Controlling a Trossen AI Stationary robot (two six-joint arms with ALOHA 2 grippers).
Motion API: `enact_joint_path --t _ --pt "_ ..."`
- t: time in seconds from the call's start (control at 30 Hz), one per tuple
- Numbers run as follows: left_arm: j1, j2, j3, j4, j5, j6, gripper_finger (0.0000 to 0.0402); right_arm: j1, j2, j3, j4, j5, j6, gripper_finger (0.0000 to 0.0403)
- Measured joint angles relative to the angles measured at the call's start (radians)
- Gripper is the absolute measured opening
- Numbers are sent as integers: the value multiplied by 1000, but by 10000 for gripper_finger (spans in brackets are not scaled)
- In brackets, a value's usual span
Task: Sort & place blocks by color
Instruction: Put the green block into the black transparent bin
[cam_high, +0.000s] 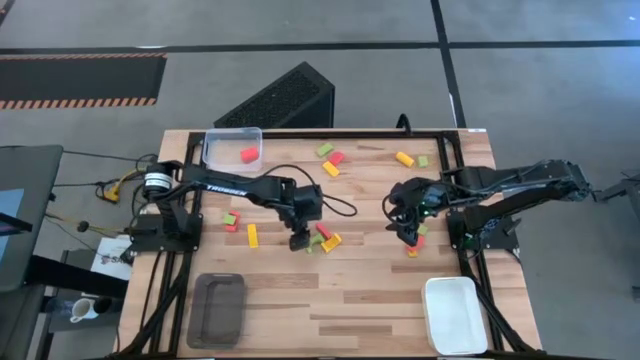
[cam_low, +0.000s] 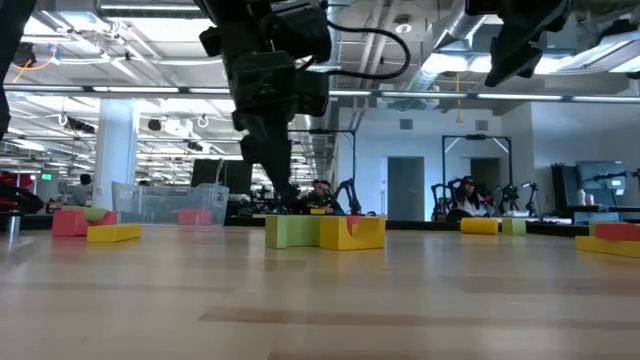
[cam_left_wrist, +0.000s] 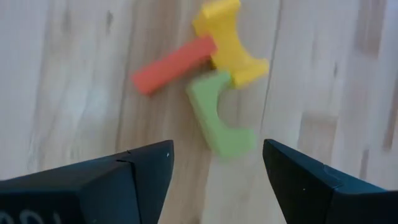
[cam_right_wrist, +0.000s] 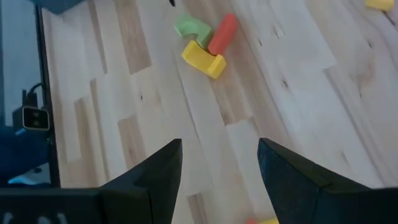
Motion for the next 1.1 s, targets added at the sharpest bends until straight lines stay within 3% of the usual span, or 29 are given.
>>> enact_joint_path --t 0.13,0.37,0.9,1.0,1.1 --pt "-37 0 0 49 -93 -133 229 0 -2 0 -5 -2 -60 230" --pt "-99 -1 -4 60 -291 -216 229 -8 -1 0 -12 -11 -112 230" --pt "-149 167 -4 119 -311 -265 225 -10 -2 0 -43 -38 -131 230" --pt "-156 165 -4 122 -339 -265 201 -10 -2 0 -42 -38 -130 230" --pt "-154 165 -4 119 -338 -259 148 -10 -2 0 -41 -38 -122 230"
